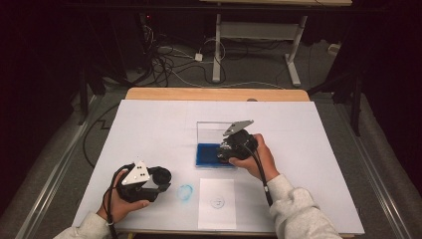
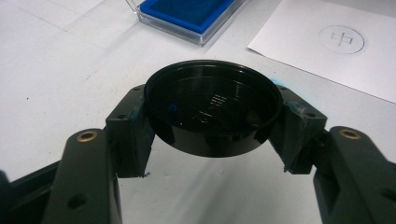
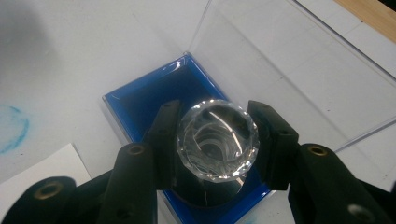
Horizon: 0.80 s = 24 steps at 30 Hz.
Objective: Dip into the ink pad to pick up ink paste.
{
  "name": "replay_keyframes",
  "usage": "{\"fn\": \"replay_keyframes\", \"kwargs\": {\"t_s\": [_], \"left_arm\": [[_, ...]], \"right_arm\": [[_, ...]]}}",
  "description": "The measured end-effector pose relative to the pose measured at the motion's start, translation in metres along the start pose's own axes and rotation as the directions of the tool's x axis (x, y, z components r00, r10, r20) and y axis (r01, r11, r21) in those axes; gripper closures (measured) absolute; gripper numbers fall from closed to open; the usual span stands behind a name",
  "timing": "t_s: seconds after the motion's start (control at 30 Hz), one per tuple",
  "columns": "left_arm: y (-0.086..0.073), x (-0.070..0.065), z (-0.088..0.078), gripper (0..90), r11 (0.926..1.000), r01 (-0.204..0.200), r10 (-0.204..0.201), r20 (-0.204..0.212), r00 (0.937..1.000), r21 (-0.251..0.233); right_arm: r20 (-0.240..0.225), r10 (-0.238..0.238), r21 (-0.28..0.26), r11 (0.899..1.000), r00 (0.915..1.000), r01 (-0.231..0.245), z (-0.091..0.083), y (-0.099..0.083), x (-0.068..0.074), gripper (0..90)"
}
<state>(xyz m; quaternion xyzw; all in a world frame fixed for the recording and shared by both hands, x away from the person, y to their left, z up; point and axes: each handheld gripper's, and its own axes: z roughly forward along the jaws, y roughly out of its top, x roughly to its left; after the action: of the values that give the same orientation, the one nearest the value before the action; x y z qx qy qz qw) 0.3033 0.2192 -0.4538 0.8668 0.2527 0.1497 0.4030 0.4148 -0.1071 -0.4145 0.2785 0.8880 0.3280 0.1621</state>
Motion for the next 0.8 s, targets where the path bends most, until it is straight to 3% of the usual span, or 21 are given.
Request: {"fn": "replay_keyframes", "kwargs": {"t_s": [0.3, 0.8], "left_arm": [[-0.0003, 0.0002, -0.0001, 36.6, 1.0, 0.002, -0.002, 0.0, 1.0, 0.001], [0.0, -0.0007, 0.0013, 36.6, 1.0, -0.002, 0.002, 0.003, 1.0, 0.008]], "right_arm": [[-0.001, 0.002, 0.019, 1.0, 1.0, -0.002, 0.0062, -0.0017, 0.0011, 56.7], [0.009, 0.027, -0.015, 1.0, 0.9996, -0.027, 0.0063, -0.0093, -0.0048, 56.8]]}}
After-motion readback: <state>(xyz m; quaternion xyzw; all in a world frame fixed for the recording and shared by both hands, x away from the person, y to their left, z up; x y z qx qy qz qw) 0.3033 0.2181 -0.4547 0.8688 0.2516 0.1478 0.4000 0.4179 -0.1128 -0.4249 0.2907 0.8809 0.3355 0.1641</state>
